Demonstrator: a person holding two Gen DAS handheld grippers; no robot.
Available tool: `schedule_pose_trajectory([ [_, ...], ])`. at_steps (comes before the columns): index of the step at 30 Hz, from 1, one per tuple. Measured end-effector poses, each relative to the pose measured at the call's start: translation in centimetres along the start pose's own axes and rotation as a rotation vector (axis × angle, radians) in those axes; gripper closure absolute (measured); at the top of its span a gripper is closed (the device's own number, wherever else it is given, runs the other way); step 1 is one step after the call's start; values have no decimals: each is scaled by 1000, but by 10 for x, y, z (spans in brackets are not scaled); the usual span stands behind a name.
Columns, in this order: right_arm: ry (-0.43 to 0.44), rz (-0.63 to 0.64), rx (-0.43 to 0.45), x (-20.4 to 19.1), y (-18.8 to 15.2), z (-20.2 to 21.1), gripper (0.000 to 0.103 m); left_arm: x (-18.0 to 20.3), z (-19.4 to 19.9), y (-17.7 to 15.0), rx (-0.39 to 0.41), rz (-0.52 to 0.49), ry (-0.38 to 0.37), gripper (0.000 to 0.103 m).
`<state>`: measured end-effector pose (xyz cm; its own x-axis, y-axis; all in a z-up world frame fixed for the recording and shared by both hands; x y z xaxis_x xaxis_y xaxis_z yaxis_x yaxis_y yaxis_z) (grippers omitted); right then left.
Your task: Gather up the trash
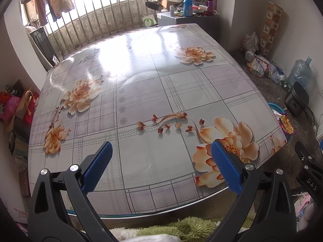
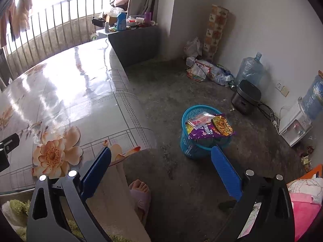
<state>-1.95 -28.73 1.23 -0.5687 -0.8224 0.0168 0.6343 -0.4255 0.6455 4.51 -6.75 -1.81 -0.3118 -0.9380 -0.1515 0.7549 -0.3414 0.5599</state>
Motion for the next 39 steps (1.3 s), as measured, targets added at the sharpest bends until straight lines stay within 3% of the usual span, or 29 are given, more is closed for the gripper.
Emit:
schedule_pose_trajectory([
  [39,-2,-3,12,1,6,5,7,0,3,3,3,-6,0,9],
])
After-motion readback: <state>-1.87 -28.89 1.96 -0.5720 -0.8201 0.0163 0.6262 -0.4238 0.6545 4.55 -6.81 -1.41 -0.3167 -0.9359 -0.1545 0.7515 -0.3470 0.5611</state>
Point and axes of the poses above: each gripper's, at about its wrist camera, not at the fingertips, and z roughly against the way its jaws point, x to its right, y to its top, the point moved 3 cm from there along -z, roughly the way its jaws point, and after that the axes turned 8 degrees about -z, right-handed, at the moved point
